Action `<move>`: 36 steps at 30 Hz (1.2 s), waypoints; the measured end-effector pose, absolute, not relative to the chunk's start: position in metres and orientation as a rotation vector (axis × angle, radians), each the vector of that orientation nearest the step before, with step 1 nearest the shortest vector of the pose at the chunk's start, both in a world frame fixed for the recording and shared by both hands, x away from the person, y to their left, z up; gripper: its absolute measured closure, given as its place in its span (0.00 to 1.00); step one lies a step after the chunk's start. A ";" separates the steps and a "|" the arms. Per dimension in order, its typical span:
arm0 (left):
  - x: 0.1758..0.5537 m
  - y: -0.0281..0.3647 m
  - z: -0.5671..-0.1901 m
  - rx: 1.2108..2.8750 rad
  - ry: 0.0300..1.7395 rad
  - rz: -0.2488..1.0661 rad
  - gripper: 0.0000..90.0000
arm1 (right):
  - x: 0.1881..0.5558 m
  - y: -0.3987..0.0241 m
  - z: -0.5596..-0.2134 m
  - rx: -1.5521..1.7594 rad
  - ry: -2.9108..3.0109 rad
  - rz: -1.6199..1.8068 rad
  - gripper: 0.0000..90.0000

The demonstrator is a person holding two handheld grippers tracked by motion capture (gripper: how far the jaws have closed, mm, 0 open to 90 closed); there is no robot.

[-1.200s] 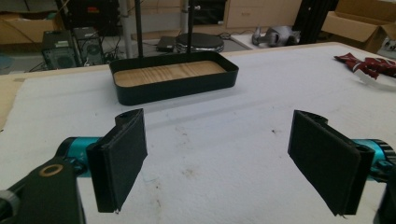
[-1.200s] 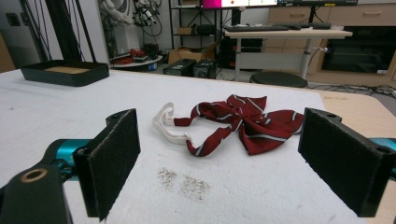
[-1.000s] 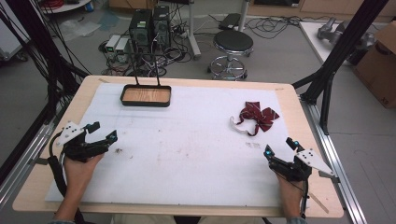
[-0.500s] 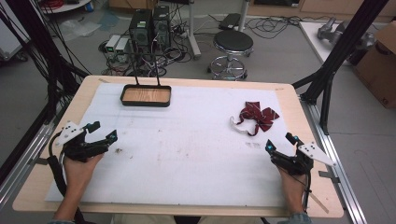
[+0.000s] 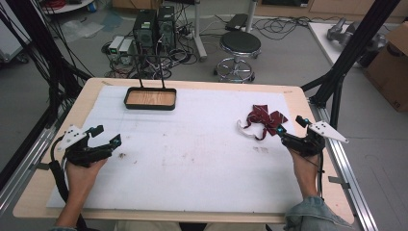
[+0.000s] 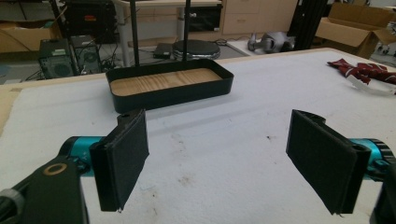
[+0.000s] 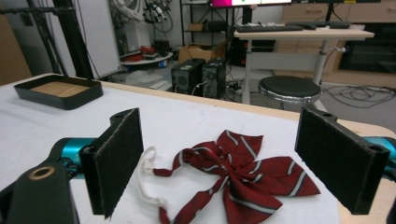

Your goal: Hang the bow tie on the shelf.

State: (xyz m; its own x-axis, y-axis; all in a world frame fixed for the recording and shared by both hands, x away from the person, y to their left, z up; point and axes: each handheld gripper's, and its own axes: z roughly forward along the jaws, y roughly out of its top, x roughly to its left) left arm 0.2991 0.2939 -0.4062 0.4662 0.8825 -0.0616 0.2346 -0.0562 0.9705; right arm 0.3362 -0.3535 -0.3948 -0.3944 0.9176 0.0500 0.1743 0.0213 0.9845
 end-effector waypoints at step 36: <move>0.302 0.290 -0.409 1.584 0.986 0.677 0.23 | 0.446 -0.342 -0.444 1.205 2.045 1.202 0.44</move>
